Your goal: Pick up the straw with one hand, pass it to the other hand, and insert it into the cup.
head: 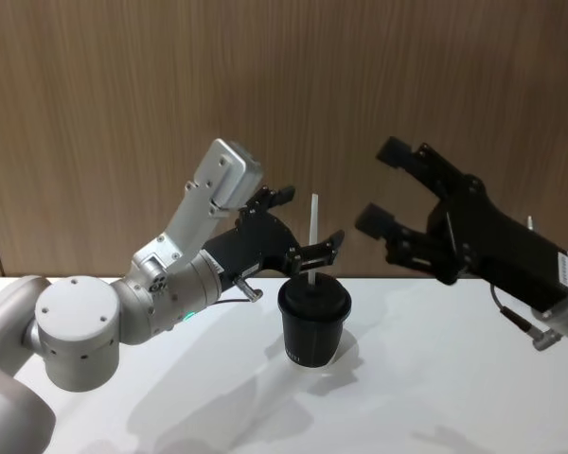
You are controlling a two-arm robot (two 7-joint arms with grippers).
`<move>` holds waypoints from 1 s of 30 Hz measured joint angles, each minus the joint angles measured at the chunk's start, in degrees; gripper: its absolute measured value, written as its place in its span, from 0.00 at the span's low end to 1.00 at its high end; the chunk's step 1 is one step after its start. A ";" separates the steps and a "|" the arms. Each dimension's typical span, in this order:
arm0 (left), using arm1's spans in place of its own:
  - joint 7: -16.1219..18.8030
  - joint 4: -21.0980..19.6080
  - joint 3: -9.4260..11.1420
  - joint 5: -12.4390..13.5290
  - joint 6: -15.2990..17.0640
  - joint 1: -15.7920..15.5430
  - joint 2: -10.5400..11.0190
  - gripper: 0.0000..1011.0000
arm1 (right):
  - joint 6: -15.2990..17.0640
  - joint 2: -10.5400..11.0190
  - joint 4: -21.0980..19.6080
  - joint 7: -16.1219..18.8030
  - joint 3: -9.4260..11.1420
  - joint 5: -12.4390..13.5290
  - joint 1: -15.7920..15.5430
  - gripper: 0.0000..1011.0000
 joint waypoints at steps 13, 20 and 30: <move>1.36 -2.13 -1.31 0.83 -1.72 2.01 0.37 0.99 | 0.13 -2.52 -1.48 -9.72 -1.12 -2.21 -1.55 0.99; 1.51 -3.98 -2.23 0.83 -2.39 3.18 0.86 0.99 | 0.45 -2.72 -1.87 -12.42 -1.97 -3.11 -2.22 0.99; 1.25 -6.26 -3.39 0.45 -2.44 4.48 1.44 0.99 | 0.77 -2.82 -2.24 -14.69 -2.81 -3.33 -2.90 0.99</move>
